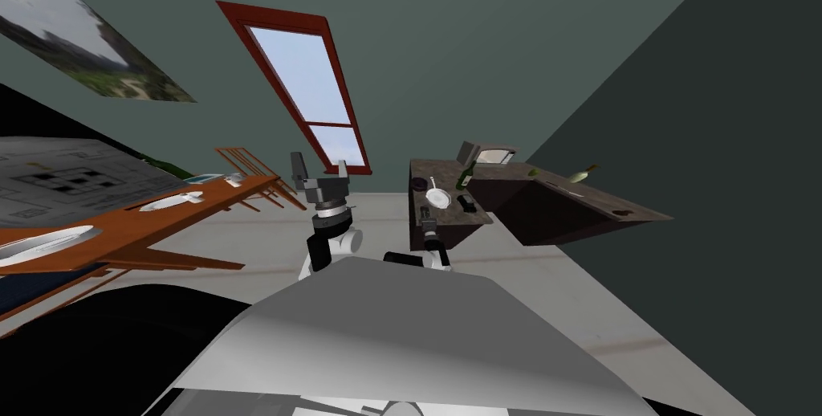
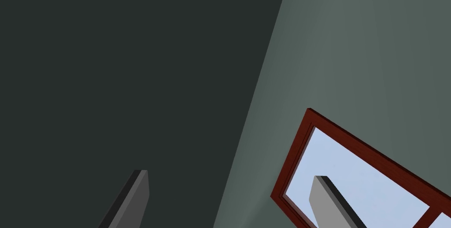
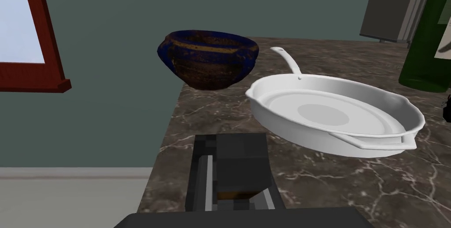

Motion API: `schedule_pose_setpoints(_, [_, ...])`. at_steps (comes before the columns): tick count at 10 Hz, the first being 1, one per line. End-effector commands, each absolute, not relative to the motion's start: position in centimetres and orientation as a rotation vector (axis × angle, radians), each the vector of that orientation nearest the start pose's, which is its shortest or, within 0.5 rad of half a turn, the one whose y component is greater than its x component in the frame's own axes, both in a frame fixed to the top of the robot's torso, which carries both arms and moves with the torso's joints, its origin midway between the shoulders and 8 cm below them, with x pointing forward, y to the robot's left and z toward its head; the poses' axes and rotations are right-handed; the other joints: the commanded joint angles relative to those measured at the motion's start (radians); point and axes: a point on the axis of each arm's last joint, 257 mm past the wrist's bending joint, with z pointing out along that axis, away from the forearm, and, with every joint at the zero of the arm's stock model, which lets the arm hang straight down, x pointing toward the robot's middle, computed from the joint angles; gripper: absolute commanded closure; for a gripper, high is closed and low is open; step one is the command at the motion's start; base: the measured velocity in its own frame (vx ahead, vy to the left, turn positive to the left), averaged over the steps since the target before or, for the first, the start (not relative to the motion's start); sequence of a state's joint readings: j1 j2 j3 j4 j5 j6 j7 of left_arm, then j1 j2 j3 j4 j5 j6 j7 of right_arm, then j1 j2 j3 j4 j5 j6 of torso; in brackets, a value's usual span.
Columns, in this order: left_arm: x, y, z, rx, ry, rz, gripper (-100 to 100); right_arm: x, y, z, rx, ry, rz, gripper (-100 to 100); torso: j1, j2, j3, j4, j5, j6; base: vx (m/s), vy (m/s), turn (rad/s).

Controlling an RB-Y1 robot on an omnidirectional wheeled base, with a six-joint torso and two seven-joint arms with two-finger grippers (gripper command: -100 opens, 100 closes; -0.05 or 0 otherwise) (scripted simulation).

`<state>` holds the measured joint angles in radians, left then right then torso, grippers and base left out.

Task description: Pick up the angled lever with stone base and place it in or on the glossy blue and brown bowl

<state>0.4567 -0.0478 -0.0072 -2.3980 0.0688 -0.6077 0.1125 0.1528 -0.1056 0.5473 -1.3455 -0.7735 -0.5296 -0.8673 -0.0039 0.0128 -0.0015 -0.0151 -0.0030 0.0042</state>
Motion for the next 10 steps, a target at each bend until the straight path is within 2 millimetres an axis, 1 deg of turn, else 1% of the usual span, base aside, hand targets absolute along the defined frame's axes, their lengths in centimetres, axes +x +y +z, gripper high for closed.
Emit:
schedule_pose_setpoints(1, [29.3,27.9,10.4,-0.542,0.316,-1.522,0,42.8,-9.5,-34.1,-2.198,-0.181,-2.118,100,0.000,0.000,0.000,0.000,0.000,0.000,-0.206,0.041,-0.015])
schedule_pose_setpoints(2, [29.3,27.9,10.4,-0.542,0.316,-1.522,0,42.3,-10.0,-34.6,-2.212,-0.162,-2.108,100,0.000,0.003,0.000,-0.004,-0.001,0.001,-0.228,0.037,-0.003])
schedule_pose_setpoints(3, [29.3,27.9,10.4,-0.542,0.316,-1.522,0,42.3,-10.0,-34.6,-2.212,-0.162,-2.108,100,-0.001,0.007,-0.001,-0.010,-0.002,0.001,-0.184,0.030,-0.004])
schedule_pose_setpoints(5, [29.3,27.9,10.4,-0.542,0.316,-1.522,0,41.4,-11.5,-35.3,-2.239,-0.108,-2.092,100,-0.004,0.007,-0.006,-0.019,-0.005,0.002,-0.192,0.045,0.023])
schedule_pose_setpoints(6, [29.3,27.9,10.4,-0.542,0.316,-1.522,0,41.0,-12.4,-35.6,-2.252,-0.075,-2.084,100,-0.002,0.010,-0.007,-0.024,-0.006,0.002,-0.281,0.109,0.044])
schedule_pose_setpoints(7, [29.3,27.9,10.4,-0.542,0.316,-1.522,0,40.6,-13.3,-35.9,-2.265,-0.038,-2.077,100,0.000,0.016,-0.007,-0.029,-0.006,0.003,-0.328,0.133,0.051])
schedule_pose_setpoints(8, [29.3,27.9,10.4,-0.542,0.316,-1.522,0,40.1,-14.4,-36.2,-2.279,0.000,-2.069,100,0.002,0.019,-0.005,-0.028,-0.006,0.002,-0.260,0.188,0.069])
schedule_pose_setpoints(10, [29.3,27.9,10.4,-0.542,0.316,-1.522,0,38.9,-16.8,-36.9,-2.309,0.080,-2.052,100,0.009,0.009,-0.011,-0.032,-0.004,0.002,-0.158,0.205,0.080])
